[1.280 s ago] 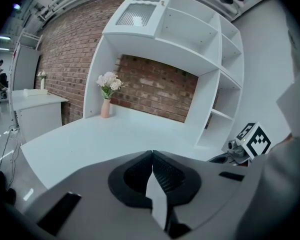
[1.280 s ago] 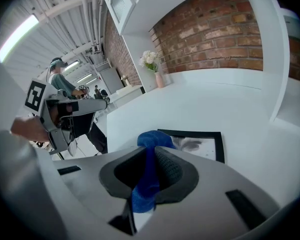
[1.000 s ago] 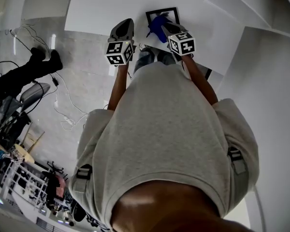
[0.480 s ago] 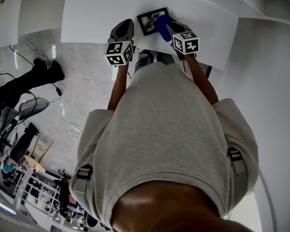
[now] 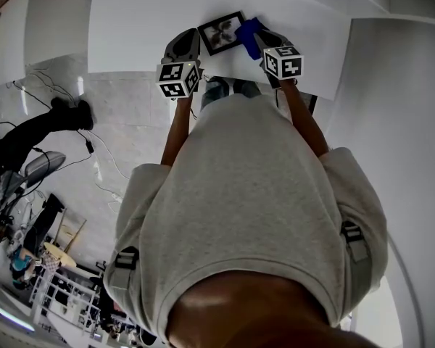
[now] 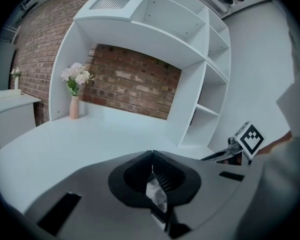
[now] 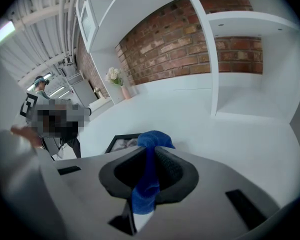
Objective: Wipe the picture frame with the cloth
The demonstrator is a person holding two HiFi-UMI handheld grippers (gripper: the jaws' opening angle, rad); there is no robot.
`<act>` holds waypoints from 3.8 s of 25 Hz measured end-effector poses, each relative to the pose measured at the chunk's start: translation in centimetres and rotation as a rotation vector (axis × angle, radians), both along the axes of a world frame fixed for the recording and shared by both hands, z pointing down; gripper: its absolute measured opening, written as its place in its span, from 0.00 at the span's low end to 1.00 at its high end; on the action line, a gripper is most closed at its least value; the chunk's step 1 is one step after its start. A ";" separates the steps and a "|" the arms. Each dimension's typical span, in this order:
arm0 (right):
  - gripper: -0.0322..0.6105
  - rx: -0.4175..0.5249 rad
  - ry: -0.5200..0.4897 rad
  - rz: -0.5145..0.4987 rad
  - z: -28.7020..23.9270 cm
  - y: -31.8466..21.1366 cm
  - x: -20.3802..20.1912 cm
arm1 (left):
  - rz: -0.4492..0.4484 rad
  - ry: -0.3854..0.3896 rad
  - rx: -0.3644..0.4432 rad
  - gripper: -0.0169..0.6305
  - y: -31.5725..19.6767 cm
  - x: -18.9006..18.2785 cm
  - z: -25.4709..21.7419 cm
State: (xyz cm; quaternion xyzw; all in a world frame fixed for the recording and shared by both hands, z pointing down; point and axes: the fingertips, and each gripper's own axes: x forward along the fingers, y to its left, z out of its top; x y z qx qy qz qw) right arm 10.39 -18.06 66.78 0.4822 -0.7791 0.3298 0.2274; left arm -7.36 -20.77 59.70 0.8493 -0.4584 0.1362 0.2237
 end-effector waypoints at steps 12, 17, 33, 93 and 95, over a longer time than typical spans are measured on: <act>0.15 0.111 -0.024 -0.114 -5.8 -0.8 -4.2 | -0.026 0.014 0.011 0.05 -0.7 -0.7 -0.6; 0.15 0.104 -0.055 -0.224 -5.9 -0.3 -8.8 | -0.072 0.012 0.007 0.05 -0.4 -2.5 -0.6; 0.15 0.002 -0.055 -0.369 -1.5 3.7 -13.4 | -0.212 -0.014 -0.041 0.05 4.4 -8.5 1.1; 0.15 0.352 -0.048 -0.117 -12.9 -8.6 -4.3 | -0.108 -0.014 0.201 0.05 -4.9 -3.2 -8.5; 0.15 0.379 -0.049 -0.118 -14.1 -9.2 -4.8 | -0.122 -0.012 0.217 0.05 -5.4 -4.1 -9.5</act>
